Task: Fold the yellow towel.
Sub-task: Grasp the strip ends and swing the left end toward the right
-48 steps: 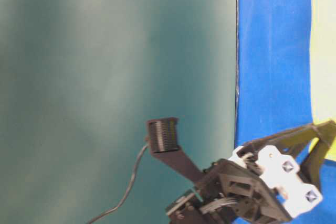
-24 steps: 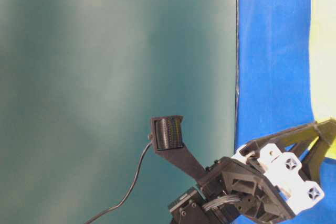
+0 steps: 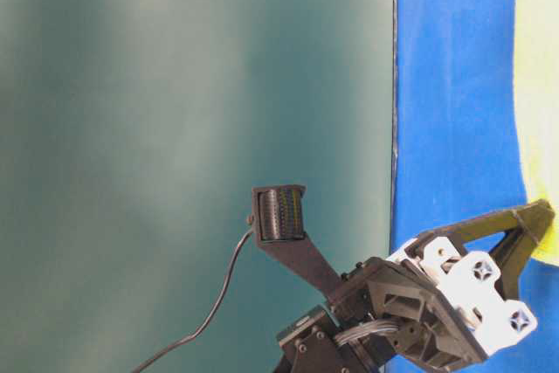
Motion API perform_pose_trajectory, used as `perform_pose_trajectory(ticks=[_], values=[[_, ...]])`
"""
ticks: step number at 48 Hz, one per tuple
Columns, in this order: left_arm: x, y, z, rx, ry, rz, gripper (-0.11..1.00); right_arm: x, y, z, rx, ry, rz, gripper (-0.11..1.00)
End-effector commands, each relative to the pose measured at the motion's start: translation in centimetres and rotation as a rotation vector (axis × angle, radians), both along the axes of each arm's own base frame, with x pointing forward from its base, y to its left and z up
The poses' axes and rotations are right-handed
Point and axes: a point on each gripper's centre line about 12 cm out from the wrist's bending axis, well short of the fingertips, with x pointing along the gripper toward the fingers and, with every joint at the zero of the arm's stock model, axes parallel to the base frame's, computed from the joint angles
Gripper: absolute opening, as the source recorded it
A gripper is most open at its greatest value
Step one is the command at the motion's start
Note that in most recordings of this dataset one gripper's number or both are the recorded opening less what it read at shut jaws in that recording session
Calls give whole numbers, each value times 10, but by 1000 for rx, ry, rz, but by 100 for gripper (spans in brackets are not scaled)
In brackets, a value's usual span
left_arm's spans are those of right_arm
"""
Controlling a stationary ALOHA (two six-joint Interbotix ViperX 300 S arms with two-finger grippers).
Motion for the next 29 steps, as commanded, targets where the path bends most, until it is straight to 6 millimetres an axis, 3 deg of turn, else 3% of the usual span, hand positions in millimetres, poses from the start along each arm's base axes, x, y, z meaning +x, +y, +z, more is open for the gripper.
perform_pose_trajectory(ticks=[1,7,24,29], values=[[0,-1,5,-2,4,-1,3,5,-2,7,-3,-25,-8,2],[3,-1,22,-2,-2,-2,3,6,-4,23,-19,-36,-19,2],[1,-3,125,12,-118,-20,3,-5,0,108,-80,-130,-28,2],[0,-5,141,18,-156,-25,3,-13,4,125,-84,-159,-30,2]])
